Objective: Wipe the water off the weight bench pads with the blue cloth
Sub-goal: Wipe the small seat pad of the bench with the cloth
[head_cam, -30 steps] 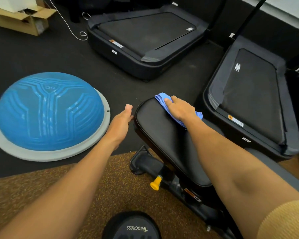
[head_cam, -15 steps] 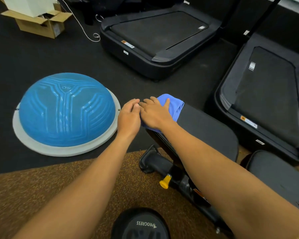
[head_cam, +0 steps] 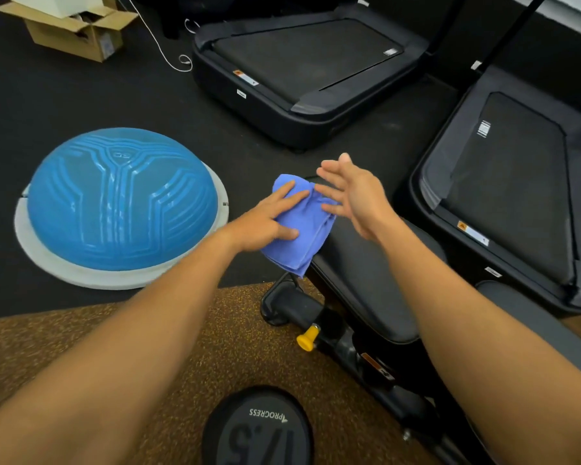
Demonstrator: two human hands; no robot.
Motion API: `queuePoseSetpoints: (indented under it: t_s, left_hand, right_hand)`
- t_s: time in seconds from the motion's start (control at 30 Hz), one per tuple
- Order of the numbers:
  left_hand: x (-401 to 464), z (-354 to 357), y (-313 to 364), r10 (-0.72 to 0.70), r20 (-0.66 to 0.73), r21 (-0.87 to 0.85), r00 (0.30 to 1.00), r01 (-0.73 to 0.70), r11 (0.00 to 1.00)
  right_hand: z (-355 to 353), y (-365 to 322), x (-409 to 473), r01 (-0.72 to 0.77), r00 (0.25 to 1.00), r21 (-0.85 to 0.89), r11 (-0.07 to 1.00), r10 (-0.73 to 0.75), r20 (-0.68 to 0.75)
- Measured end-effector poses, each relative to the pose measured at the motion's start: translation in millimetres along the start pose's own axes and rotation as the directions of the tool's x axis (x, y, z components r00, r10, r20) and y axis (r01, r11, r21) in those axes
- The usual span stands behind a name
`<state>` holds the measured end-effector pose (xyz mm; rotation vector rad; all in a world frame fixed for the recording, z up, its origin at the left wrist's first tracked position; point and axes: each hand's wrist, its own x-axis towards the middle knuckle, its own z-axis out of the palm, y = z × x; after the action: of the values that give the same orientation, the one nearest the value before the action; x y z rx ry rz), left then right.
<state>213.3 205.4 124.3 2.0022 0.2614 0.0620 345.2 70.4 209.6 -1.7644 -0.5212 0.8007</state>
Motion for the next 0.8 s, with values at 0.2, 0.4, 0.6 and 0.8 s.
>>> queuePoseSetpoints:
  t_s: [0.2, 0.4, 0.6, 0.8]
  left_hand:
    - [12.6, -23.7, -9.8, 0.118, 0.111, 0.689, 0.987, -0.162, 0.707]
    - [34.0, -19.0, -18.5, 0.263, 0.166, 0.84, 0.95, -0.276, 0.468]
    - [31.6, -8.5, -28.2, 0.443, 0.19, 0.762, 0.876, -0.416, 0.497]
    - [6.3, 31.6, -25.2, 0.579, 0.122, 0.778, 0.806, -0.44, 0.449]
  right_hand:
    - [-21.9, 5.7, -4.2, 0.025, 0.998, -0.083, 0.996, -0.031, -0.063]
    - [-33.1, 24.9, -3.6, 0.116, 0.97, -0.349, 0.93, -0.181, -0.16]
    - [-45.9, 43.8, -8.8, 0.108, 0.957, -0.528, 0.842, -0.231, -0.174]
    - [-42.7, 49.1, -8.3, 0.11, 0.967, -0.574, 0.812, -0.222, -0.128]
